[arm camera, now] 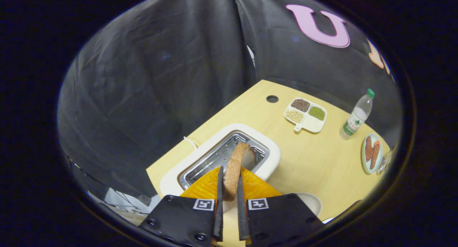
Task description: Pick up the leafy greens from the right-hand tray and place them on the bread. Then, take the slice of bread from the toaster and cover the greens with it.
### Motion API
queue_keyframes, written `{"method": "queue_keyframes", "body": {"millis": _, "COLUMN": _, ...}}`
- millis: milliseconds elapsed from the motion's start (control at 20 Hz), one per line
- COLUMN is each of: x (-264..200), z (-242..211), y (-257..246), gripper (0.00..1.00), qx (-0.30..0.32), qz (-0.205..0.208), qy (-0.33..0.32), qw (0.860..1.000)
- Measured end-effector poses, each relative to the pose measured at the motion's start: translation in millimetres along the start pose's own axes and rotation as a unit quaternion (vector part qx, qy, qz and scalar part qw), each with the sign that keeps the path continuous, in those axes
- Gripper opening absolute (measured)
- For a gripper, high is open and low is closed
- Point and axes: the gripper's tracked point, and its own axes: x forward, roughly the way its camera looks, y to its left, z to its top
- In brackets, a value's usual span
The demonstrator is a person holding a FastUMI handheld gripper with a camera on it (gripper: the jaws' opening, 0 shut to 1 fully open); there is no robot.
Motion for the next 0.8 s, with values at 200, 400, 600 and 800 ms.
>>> {"method": "queue_keyframes", "body": {"millis": 200, "x": -10, "z": 5, "y": 1, "gripper": 0.11, "qx": -0.009, "qz": 0.000, "qy": -0.008, "qw": 1.000}}
{"method": "queue_keyframes", "body": {"millis": 400, "x": -22, "z": 9, "y": 5, "gripper": 0.11, "qx": -0.009, "qz": 0.014, "qy": -0.019, "qw": 1.000}}
{"method": "queue_keyframes", "body": {"millis": 600, "x": -38, "z": 14, "y": 3, "gripper": 0.11, "qx": -0.003, "qz": 0.019, "qy": -0.030, "qw": 0.999}}
{"method": "queue_keyframes", "body": {"millis": 800, "x": -56, "z": 18, "y": -1, "gripper": 0.11, "qx": 0.010, "qz": 0.022, "qy": -0.043, "qw": 0.999}}
